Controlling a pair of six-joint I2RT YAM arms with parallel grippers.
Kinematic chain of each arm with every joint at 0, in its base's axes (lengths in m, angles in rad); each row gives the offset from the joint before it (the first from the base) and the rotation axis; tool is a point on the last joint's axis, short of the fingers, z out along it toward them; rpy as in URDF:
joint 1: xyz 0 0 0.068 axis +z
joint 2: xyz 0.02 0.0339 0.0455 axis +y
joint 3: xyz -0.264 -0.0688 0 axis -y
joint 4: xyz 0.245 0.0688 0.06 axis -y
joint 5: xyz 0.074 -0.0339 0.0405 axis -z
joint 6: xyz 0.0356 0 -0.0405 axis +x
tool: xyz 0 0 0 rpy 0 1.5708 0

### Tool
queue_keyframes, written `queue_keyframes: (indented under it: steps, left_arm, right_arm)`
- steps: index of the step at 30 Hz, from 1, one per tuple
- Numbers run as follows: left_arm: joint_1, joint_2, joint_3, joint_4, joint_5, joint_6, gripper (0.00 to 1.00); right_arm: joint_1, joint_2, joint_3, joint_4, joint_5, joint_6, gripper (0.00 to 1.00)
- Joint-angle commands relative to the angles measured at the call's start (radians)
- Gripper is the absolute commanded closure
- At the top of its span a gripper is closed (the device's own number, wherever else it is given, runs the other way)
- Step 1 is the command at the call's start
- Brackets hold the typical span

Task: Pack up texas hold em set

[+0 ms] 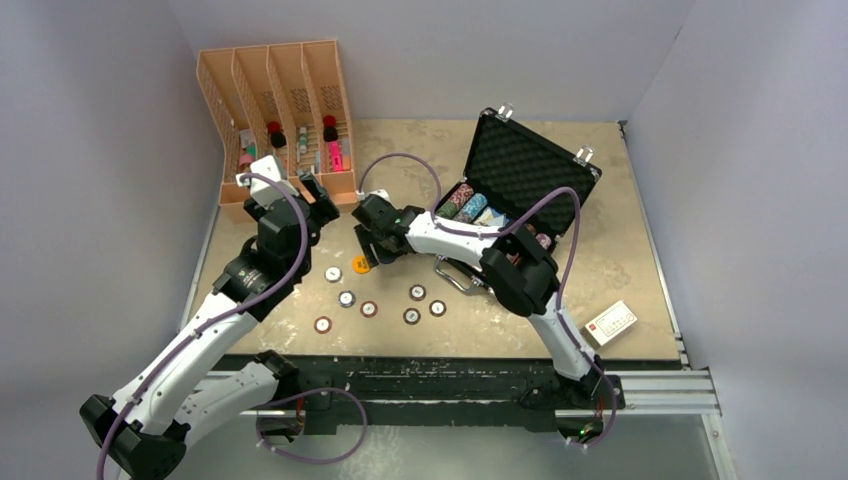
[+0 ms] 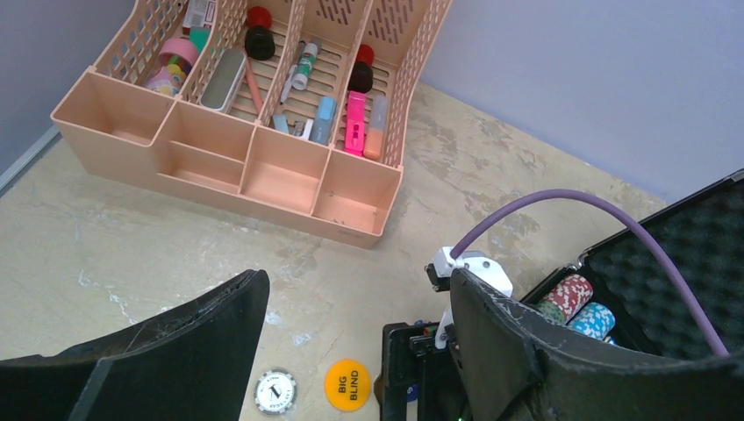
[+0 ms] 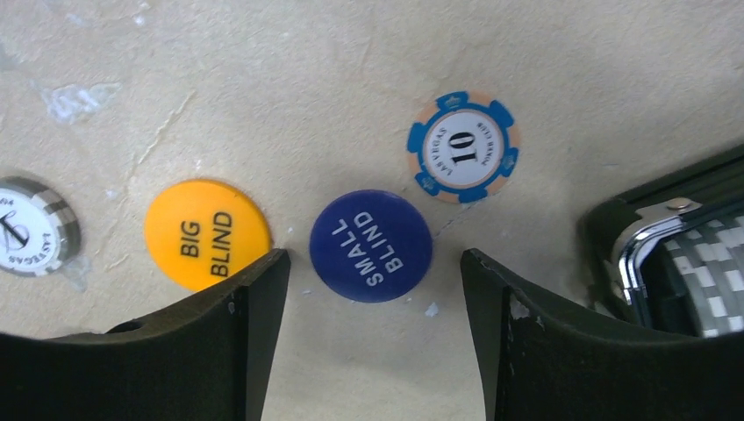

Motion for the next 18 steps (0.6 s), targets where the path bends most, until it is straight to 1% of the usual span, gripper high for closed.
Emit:
queue_keyframes:
  steps: [1, 3, 5, 9, 16, 18]
  left_arm:
    - [0.003, -0.003, 0.025, 0.022, 0.004, -0.002, 0.25]
    - [0.003, -0.001, 0.026, 0.021, 0.005, -0.004, 0.25]
    - [0.003, -0.002, 0.025, 0.020, 0.004, -0.004, 0.25]
    - [0.003, -0.006, 0.024, 0.021, 0.001, -0.006, 0.25]
    - [0.003, -0.001, 0.026, 0.024, 0.009, -0.009, 0.25]
    - [0.004, -0.001, 0.026, 0.024, 0.014, -0.011, 0.26]
  right_arm:
    - [0.006, -0.003, 0.036, -0.044, 0.007, -0.016, 0.29]
    - [0.007, 0.004, 0.045, -0.059, -0.015, -0.011, 0.34]
    - [0.007, 0.009, 0.052, -0.069, -0.031, -0.010, 0.37]
    - [0.007, 0.028, 0.078, -0.088, -0.037, -0.012, 0.38]
    - [0.005, 0.087, 0.172, -0.150, -0.047, -0.021, 0.37]
    - [0.005, 0.095, 0.188, -0.168, -0.049, -0.023, 0.39]
